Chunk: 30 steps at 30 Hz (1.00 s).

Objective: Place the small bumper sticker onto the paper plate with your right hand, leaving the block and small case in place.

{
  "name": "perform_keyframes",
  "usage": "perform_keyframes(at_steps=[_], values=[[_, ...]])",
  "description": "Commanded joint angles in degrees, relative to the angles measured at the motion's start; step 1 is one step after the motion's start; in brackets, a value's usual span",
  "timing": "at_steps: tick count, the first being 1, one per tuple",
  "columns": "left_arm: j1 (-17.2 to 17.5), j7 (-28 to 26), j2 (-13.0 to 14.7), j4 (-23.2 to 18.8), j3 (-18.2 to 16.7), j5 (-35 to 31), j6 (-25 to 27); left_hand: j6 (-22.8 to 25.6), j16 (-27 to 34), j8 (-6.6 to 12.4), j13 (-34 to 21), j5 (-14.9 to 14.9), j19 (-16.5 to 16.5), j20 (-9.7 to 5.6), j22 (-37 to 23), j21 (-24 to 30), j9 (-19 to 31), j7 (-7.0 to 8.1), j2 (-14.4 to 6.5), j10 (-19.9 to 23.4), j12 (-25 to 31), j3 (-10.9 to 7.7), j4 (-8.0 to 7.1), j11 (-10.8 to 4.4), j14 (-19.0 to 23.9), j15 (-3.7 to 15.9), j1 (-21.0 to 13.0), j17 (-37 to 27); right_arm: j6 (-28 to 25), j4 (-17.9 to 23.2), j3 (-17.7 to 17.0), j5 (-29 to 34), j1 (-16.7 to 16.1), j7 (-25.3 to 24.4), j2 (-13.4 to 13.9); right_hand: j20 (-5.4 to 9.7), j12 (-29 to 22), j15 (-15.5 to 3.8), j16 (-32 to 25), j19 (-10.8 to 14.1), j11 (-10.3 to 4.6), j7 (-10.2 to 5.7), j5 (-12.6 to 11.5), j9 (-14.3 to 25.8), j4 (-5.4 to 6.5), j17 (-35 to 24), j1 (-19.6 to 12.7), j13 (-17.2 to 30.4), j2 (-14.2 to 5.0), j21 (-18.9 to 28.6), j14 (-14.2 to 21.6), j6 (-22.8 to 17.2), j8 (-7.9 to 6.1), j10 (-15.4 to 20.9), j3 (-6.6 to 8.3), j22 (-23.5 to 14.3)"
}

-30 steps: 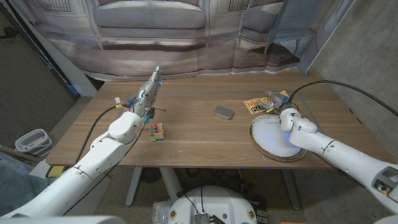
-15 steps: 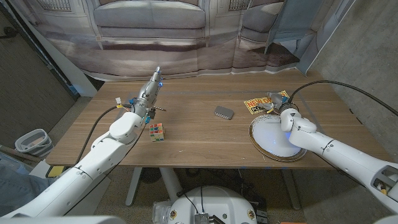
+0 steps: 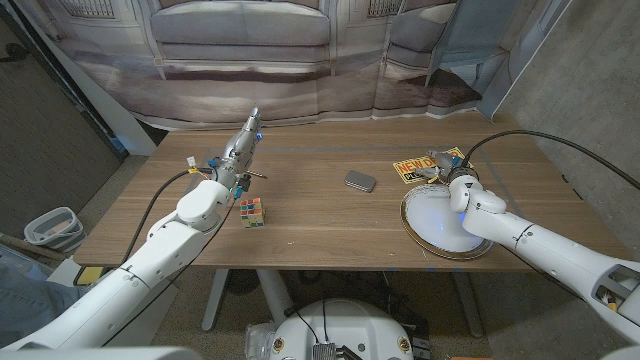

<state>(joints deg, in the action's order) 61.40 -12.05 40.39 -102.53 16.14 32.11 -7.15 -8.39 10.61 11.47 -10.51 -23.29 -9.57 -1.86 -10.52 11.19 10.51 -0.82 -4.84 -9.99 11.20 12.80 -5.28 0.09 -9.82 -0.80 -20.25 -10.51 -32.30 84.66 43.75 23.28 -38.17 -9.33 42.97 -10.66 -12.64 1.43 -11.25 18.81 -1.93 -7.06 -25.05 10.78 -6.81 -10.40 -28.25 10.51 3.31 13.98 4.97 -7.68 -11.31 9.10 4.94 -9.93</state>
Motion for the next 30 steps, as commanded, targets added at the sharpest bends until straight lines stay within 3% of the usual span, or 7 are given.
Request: perform_keyframes(at_steps=[1,8,14,24,30], values=[[0.27,0.19,-0.05,0.13,-0.05,0.11,-0.41,-0.03,0.31,-0.18,-0.2,0.07,-11.04,-0.22,-0.1,0.3,0.2,-0.06,-0.17,-3.69,0.4,0.53,0.02,-0.24,-5.79,-0.53,-0.4,-0.1,-0.05,-0.22,0.1,-0.9,0.04,0.27,-0.1,0.67,-0.13,-0.39,-0.63,2.93,0.55,0.23,-0.26,0.29,-0.46,-0.19,-1.11,0.34,0.06,0.98,1.9,-0.75,-0.4,0.4,0.02,-0.31],[0.73,-0.04,-0.18,0.16,-0.28,0.14,-0.97,-0.03,0.32,-0.18,-0.2,0.08,-11.07,-0.16,-0.1,0.31,0.2,-0.03,-0.21,-3.7,0.4,0.63,0.0,-0.38,-5.74,-0.5,-0.44,-0.11,0.4,0.35,0.05,-0.96,-0.04,0.13,0.22,3.32,-0.51,-1.16,-1.04,8.47,0.86,0.34,0.18,0.36,-0.76,-0.2,-2.64,0.37,-0.51,2.06,5.23,-1.88,-0.66,1.63,0.36,-0.31],[0.96,0.05,-0.15,0.18,-0.35,0.25,-1.13,0.04,0.29,-0.16,-0.2,0.08,-11.07,-0.16,-0.1,0.33,0.2,0.0,-0.24,-3.71,0.4,0.71,-0.01,-0.34,-5.82,-0.45,-0.46,-0.11,0.22,0.55,0.16,-0.64,-0.01,-0.13,0.14,4.65,-0.73,-1.9,-1.21,10.32,0.89,0.47,0.4,0.39,-1.02,-0.2,-3.73,0.37,-0.96,2.25,6.9,-2.74,-0.86,2.39,0.72,-0.29],[1.34,-0.06,-0.12,0.05,-0.45,0.34,-1.24,0.03,0.3,-0.17,-0.2,0.09,-11.12,0.05,-0.1,0.33,0.2,0.01,-0.27,-3.71,0.41,0.85,-0.03,-0.35,-5.79,-0.42,-0.49,-0.11,0.47,0.5,0.32,-0.23,-0.02,-0.51,0.03,8.38,-1.23,-4.04,-1.33,15.48,0.17,-0.05,1.31,0.44,-2.35,-0.26,-9.51,0.4,-2.71,2.63,11.32,-4.24,-0.94,4.63,2.74,-0.33],[1.4,-0.01,-0.15,0.02,-0.36,0.3,-1.32,0.05,0.3,-0.17,-0.2,0.09,-11.12,0.1,-0.1,0.35,0.2,0.04,-0.29,-3.69,0.42,0.92,-0.05,-0.37,-5.79,-0.44,-0.51,-0.12,0.54,0.6,0.29,0.02,-0.13,-0.86,-0.02,10.83,-1.47,-4.98,-1.46,16.75,-0.07,-0.09,1.94,0.47,-2.42,-0.42,-11.72,0.4,-3.58,2.45,13.23,-5.56,-1.2,5.77,3.59,-0.36]])
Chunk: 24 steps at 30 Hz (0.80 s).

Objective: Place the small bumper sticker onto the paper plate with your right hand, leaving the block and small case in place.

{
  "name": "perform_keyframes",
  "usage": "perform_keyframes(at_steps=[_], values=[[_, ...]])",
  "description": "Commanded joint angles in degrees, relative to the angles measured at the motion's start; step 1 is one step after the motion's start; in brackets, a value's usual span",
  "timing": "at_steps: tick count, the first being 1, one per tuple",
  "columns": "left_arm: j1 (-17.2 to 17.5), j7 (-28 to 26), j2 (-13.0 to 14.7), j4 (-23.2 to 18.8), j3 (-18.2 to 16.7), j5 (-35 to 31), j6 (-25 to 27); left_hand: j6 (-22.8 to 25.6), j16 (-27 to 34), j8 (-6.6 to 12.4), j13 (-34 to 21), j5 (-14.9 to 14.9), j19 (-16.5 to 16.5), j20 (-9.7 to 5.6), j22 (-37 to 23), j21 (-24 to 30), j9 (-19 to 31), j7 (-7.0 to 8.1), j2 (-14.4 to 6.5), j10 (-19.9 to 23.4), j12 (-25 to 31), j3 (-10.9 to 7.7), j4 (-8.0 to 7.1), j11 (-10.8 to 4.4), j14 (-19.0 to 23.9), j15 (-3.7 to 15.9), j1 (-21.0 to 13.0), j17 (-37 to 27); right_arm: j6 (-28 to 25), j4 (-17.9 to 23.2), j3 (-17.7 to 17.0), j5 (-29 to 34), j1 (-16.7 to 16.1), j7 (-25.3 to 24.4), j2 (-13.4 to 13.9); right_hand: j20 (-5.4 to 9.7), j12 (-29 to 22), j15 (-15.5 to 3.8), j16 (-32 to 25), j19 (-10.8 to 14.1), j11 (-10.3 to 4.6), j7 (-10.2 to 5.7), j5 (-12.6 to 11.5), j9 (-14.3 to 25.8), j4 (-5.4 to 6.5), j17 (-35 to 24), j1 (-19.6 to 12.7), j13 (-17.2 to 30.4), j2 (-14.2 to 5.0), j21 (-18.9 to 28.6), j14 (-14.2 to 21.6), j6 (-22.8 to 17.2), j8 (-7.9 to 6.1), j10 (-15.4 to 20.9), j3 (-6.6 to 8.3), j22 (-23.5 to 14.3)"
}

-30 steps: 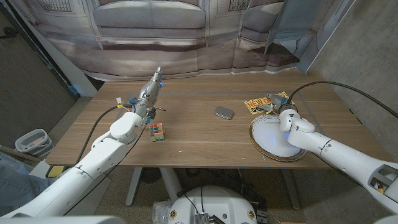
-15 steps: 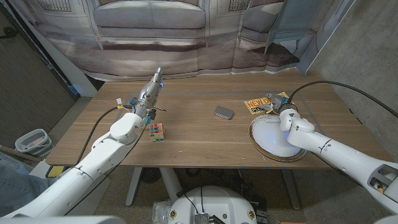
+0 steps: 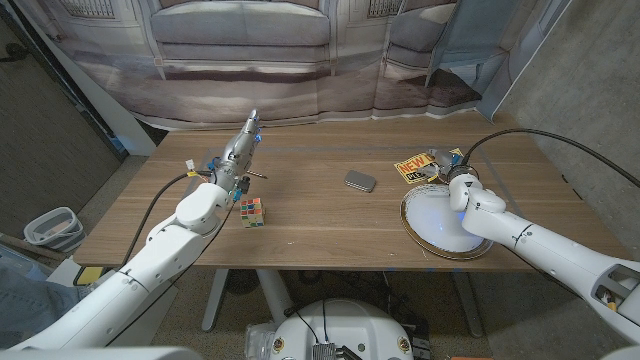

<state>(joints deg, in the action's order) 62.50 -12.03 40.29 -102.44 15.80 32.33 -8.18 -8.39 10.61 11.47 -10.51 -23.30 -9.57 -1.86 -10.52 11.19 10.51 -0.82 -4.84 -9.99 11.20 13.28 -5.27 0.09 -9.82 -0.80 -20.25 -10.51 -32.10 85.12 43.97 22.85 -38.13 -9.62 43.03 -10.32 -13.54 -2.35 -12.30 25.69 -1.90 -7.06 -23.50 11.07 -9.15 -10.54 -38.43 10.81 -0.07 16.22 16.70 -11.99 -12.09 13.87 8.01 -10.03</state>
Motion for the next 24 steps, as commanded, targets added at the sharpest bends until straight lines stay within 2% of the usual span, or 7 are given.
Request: perform_keyframes(at_steps=[1,4,8,11,17,24], values=[[0.33,-0.05,-0.05,-0.1,0.0,0.01,-0.33,0.06,0.28,-0.16,-0.2,0.09,-11.13,0.11,-0.11,0.35,0.2,0.01,-0.3,-3.71,0.41,0.46,-0.06,-0.37,-5.84,-0.43,-0.51,-0.12,0.39,0.17,0.07,0.53,-0.21,-0.73,-0.07,10.63,-0.64,-1.4,-0.44,10.01,-0.12,0.03,0.46,0.17,-0.07,-0.3,-1.75,0.11,-0.28,0.19,1.75,-1.57,-0.52,1.24,0.6,-0.26],[0.44,-0.06,-0.12,-0.11,0.0,0.02,-0.48,0.05,0.28,-0.17,-0.2,0.09,-11.13,0.12,-0.11,0.35,0.2,0.03,-0.31,-3.73,0.4,0.49,-0.07,-0.34,-5.84,-0.45,-0.52,-0.12,0.68,0.32,-0.1,0.61,-0.4,-1.19,-0.01,11.89,-1.32,-1.84,-0.65,11.16,-0.15,0.09,1.04,0.16,0.08,-0.41,-2.94,0.11,-0.93,0.17,3.4,-3.11,-0.86,3.43,1.09,-0.29],[0.68,-0.38,-0.13,-0.36,-0.08,-0.08,-0.5,0.04,0.28,-0.17,-0.21,0.1,-11.14,0.15,-0.11,0.36,0.2,0.05,-0.32,-3.73,0.41,0.53,-0.08,-0.34,-5.85,-0.45,-0.53,-0.12,1.33,0.49,-0.25,0.76,-0.58,-1.54,0.21,14.95,-2.39,-2.23,-0.88,12.72,0.65,0.53,2.34,0.15,0.38,-0.51,-4.48,0.15,-1.5,-0.09,6.31,-6.8,-1.64,7.22,1.55,-0.32],[0.7,-0.24,-0.07,-0.4,-0.04,-0.01,-0.42,0.05,0.28,-0.17,-0.21,0.1,-11.12,0.15,-0.11,0.37,0.2,0.05,-0.33,-3.76,0.4,0.57,-0.08,-0.35,-5.86,-0.48,-0.54,-0.13,1.45,0.77,-0.36,0.98,-0.76,-1.82,0.31,15.73,-2.66,-2.65,-1.07,13.29,0.05,0.62,2.8,0.15,0.5,-0.59,-5.03,0.16,-1.98,-0.14,7.58,-7.74,-1.74,8.34,1.81,-0.36],[0.7,-0.32,-0.32,-0.15,0.18,-0.07,-0.45,0.04,0.29,-0.18,-0.21,0.1,-11.11,0.2,-0.11,0.39,0.2,0.04,-0.36,-3.75,0.4,0.65,-0.1,-0.41,-5.85,-0.44,-0.56,-0.13,2.17,0.93,-0.6,1.4,-1.02,-2.57,0.37,17.75,-3.16,-3.81,-1.35,15.05,0.57,0.9,3.85,0.14,0.4,-0.7,-6.82,0.18,-2.98,-0.01,10.19,-10.52,-2.18,10.63,2.55,-0.44],[0.48,0.03,-0.6,0.38,0.33,0.05,-0.83,0.05,0.3,-0.18,-0.21,0.1,-11.13,0.22,-0.12,0.39,0.2,0.14,-0.39,-3.77,0.4,0.73,-0.12,-0.48,-5.82,-0.46,-0.59,-0.13,2.31,1.13,-0.78,2.28,-1.28,-3.67,0.18,19.0,-3.88,-5.21,-1.77,17.28,0.12,0.85,5.42,0.12,0.07,-0.9,-9.95,0.2,-4.47,0.27,13.78,-13.89,-2.51,14.09,3.82,-0.59]])
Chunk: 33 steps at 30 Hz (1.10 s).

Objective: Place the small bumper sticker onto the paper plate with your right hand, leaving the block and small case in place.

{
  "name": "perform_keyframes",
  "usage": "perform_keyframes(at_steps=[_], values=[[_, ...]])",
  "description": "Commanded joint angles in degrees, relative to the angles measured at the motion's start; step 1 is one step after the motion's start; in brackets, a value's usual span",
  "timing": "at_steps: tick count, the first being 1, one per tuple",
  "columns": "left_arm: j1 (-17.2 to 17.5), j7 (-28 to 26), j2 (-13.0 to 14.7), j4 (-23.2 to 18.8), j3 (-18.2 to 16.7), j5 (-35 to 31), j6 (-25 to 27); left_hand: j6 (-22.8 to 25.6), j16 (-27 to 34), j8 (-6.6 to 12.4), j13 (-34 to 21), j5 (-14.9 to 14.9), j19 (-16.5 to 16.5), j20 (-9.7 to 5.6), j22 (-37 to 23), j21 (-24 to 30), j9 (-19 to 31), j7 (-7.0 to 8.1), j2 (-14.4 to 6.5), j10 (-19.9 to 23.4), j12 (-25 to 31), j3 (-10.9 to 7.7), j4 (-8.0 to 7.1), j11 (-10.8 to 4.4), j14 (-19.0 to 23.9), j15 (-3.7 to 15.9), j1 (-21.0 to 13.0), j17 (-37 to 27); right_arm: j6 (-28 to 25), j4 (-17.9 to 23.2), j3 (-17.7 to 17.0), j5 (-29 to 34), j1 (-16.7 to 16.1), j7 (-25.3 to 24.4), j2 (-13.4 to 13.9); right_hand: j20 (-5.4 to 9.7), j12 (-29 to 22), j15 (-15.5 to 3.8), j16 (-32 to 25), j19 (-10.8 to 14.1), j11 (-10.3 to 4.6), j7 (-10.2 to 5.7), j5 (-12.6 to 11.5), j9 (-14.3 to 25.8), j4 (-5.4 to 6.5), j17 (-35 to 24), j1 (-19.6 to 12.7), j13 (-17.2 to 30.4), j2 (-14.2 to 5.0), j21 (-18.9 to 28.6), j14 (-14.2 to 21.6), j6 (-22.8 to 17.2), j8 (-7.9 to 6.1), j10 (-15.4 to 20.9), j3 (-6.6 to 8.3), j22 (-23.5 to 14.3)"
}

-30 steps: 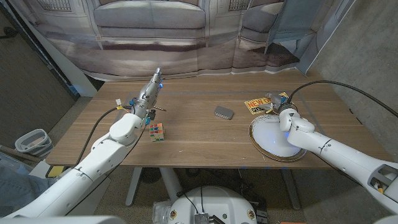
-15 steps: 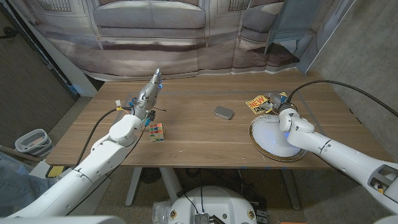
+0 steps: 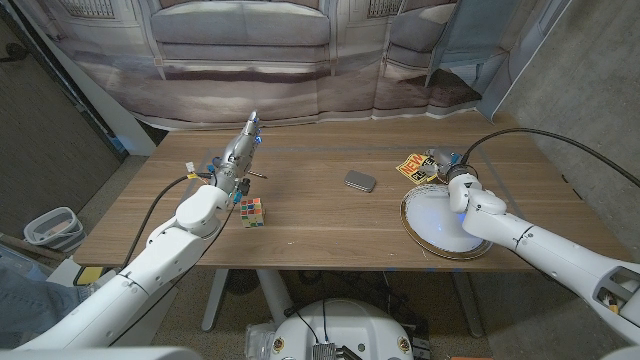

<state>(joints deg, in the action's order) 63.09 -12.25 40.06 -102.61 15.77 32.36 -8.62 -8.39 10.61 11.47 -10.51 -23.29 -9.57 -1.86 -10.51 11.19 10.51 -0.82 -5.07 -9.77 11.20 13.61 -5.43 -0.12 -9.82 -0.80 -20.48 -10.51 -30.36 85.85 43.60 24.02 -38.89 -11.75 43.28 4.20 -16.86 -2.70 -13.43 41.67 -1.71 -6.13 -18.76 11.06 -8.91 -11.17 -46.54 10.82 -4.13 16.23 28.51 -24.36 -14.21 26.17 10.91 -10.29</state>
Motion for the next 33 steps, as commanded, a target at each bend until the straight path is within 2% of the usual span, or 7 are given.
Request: perform_keyframes(at_steps=[1,5,8,12,21,33], values=[[-0.18,0.12,-0.36,0.51,0.38,-0.03,-0.21,0.07,0.29,-0.17,-0.21,0.1,-11.13,0.22,-0.12,0.4,0.2,0.1,-0.17,-4.0,0.4,0.42,0.04,-0.37,-5.84,-0.44,-0.36,-0.13,0.67,0.38,-0.44,1.19,-0.53,-1.62,-0.07,4.62,-0.63,-5.0,-0.73,1.39,-0.26,-0.08,0.81,0.13,-0.18,-0.29,-2.08,0.19,-0.53,0.26,2.35,-1.73,-0.39,2.07,1.01,-0.35],[-0.62,0.35,-0.53,0.92,0.61,-0.12,-0.26,0.08,0.29,-0.17,-0.21,0.1,-11.15,0.23,-0.12,0.4,0.2,0.12,-0.19,-4.01,0.4,0.47,0.03,-0.25,-5.86,-0.42,-0.38,-0.13,0.76,0.29,-0.53,1.79,-0.69,-2.64,-0.32,5.14,-1.06,-5.49,-0.88,1.86,-0.35,-0.13,1.47,0.13,-0.12,-0.4,-2.99,0.2,-1.04,0.28,3.62,-3.39,-0.66,3.81,1.38,-0.41],[-1.1,0.66,-0.74,1.32,0.82,0.01,-0.19,0.08,0.29,-0.17,-0.21,0.1,-11.17,0.23,-0.12,0.39,0.2,0.12,-0.21,-4.01,0.4,0.5,0.02,-0.2,-5.84,-0.46,-0.39,-0.13,1.01,0.27,-0.66,2.18,-0.85,-3.45,-0.42,5.56,-1.22,-5.78,-0.95,2.4,-1.14,-0.59,2.17,0.12,-0.06,-0.52,-3.95,0.21,-1.72,0.36,4.67,-4.71,-0.78,4.9,1.83,-0.48],[-1.54,0.82,-0.92,1.63,1.04,-0.16,-0.29,0.11,0.27,-0.16,-0.21,0.1,-11.19,0.22,-0.12,0.4,0.21,0.11,-0.23,-4.1,0.37,0.56,0.01,-0.24,-5.92,-0.45,-0.41,-0.13,1.28,0.43,-0.87,2.6,-0.96,-4.06,-0.41,5.59,-1.35,-6.11,-0.99,2.53,-1.26,-0.72,2.6,0.12,-0.07,-0.58,-4.56,0.22,-2.07,0.34,5.31,-5.76,-0.95,5.64,2.09,-0.52],[-1.93,1.14,-1.05,2.05,1.15,0.07,-0.18,0.14,0.3,-0.15,-0.21,0.1,-11.2,0.22,-0.12,0.41,0.21,0.07,-0.26,-3.99,0.42,0.64,-0.01,-0.25,-5.85,-0.38,-0.44,-0.14,1.84,0.86,-1.72,2.91,-1.39,-5.33,-0.41,6.0,-1.57,-6.7,-0.98,2.83,-1.52,-1.02,3.33,0.12,0.02,-0.69,-5.45,0.22,-2.69,0.36,6.13,-6.62,-0.85,6.93,2.49,-0.59],[-2.79,1.68,-1.25,2.54,1.62,-0.16,-0.19,0.11,0.29,-0.17,-0.21,0.11,-11.21,0.22,-0.13,0.42,0.21,0.11,-0.32,-3.96,0.43,0.78,-0.03,-0.27,-5.88,-0.41,-0.5,-0.14,2.24,2.99,-3.11,3.03,-2.87,-6.52,0.47,5.72,-1.42,-6.52,-0.65,2.97,-1.56,-0.65,4.22,0.12,0.55,-0.84,-5.32,0.23,-2.95,0.34,6.09,-7.22,-0.65,7.32,2.4,-0.65]])
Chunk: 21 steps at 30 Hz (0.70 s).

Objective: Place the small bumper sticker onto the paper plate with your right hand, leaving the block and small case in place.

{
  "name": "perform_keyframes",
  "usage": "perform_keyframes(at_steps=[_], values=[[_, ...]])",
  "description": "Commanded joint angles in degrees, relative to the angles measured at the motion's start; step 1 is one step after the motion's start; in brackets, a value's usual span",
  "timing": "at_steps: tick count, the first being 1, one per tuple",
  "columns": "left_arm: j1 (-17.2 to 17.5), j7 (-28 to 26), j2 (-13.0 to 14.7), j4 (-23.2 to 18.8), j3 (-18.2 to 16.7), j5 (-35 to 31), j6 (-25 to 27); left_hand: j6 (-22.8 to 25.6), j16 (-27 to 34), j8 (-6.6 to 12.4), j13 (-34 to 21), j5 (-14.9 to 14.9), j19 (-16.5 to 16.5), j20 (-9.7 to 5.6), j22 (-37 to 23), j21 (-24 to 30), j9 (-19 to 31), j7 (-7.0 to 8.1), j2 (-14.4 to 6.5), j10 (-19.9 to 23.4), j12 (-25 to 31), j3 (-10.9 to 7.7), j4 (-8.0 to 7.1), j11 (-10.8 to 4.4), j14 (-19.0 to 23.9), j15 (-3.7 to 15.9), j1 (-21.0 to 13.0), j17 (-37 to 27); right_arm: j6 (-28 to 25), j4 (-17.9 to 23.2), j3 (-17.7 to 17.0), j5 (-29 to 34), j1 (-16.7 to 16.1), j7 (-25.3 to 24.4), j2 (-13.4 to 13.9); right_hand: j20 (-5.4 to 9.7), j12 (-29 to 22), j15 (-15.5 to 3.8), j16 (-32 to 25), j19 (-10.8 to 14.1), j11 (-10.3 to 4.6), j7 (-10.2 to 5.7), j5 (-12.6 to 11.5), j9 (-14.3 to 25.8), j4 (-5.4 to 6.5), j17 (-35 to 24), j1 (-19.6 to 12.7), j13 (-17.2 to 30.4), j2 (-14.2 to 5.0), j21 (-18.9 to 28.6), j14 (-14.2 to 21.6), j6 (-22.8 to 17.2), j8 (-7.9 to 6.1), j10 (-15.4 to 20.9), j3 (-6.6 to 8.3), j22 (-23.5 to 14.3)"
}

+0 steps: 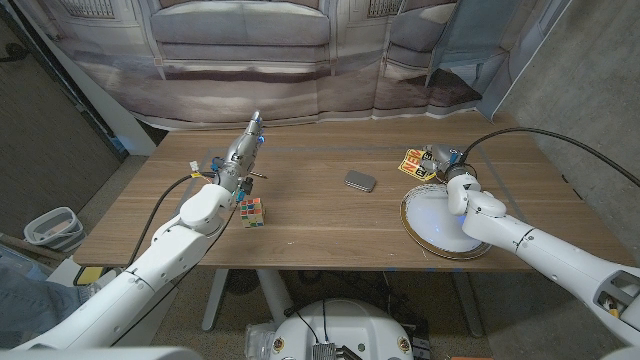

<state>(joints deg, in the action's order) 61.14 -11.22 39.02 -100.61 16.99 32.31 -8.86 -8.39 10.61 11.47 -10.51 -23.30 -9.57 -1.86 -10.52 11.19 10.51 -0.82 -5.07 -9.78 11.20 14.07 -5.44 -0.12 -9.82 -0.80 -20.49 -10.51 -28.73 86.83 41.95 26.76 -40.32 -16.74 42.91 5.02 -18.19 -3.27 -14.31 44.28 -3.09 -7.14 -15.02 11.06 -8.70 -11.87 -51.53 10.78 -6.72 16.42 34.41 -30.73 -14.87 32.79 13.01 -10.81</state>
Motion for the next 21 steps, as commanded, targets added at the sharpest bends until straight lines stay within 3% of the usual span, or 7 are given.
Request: perform_keyframes(at_steps=[1,21], values=[[-0.88,0.52,-0.2,0.42,0.42,-0.13,0.23,0.14,0.29,-0.16,-0.21,0.11,-11.2,0.22,-0.13,0.43,0.21,0.07,-0.33,-3.97,0.42,0.35,-0.02,-0.22,-5.87,-0.41,-0.5,-0.14,0.66,2.24,-1.65,0.24,-1.62,-1.68,0.9,4.9,-0.2,-5.96,0.28,0.31,0.09,0.35,0.62,0.12,0.39,-0.16,-0.37,0.27,-0.45,0.11,0.19,-1.09,-0.01,1.13,0.33,-0.13],[-0.74,0.39,-0.81,0.95,0.37,0.21,-0.34,0.12,0.28,-0.18,-0.21,0.11,-11.25,0.23,-0.13,0.43,0.21,0.03,-0.44,-4.07,0.39,0.54,-0.06,-0.11,-5.9,-0.38,-0.59,-0.14,0.78,6.0,-3.47,0.04,-3.65,-0.99,2.08,4.66,-0.01,-5.66,0.53,0.55,0.45,1.21,1.99,0.12,1.06,-0.38,-0.01,0.3,-0.61,0.08,0.57,-1.99,0.32,1.9,0.1,-0.19]])
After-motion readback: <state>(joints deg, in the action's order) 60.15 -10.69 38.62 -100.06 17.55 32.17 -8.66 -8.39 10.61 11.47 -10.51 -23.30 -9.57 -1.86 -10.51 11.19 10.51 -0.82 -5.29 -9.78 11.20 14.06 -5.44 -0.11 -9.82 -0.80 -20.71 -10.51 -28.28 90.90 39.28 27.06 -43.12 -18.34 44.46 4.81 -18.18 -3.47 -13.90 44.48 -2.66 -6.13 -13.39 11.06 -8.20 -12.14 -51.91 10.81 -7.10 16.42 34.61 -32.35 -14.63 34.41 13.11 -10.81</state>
